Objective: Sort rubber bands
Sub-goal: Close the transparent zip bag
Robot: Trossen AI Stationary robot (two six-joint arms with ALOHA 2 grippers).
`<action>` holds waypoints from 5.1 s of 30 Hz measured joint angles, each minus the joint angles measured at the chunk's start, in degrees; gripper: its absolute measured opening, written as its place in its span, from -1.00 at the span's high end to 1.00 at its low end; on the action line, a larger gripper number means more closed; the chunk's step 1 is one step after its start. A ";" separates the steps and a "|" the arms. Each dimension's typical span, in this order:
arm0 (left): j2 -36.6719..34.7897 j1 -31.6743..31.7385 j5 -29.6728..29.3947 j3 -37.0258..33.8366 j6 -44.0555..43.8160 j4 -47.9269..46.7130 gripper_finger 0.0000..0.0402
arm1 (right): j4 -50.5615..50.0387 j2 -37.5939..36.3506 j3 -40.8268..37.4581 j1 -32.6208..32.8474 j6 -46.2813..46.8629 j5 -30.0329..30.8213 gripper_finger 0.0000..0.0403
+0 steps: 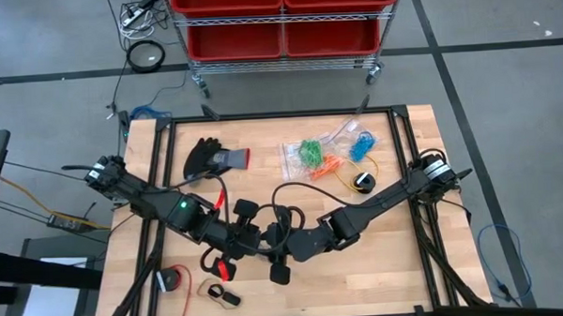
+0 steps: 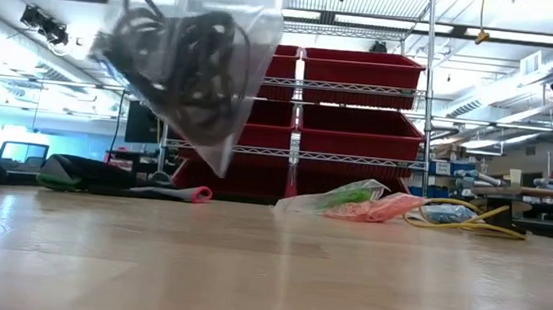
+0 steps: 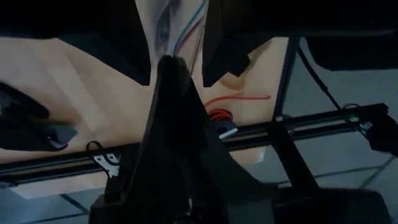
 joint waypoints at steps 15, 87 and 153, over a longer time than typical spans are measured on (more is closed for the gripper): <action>-0.02 0.11 6.38 0.00 0.54 2.77 1.00 | -5.15 0.00 0.00 0.37 -1.82 0.37 0.73; -0.03 -1.15 4.83 1.29 -4.31 -7.60 1.00 | -14.19 -1.66 -0.02 9.36 3.27 12.88 0.06; 2.95 -1.23 6.71 1.18 -2.78 -7.13 1.00 | -13.32 0.05 0.04 9.03 -2.61 8.91 1.00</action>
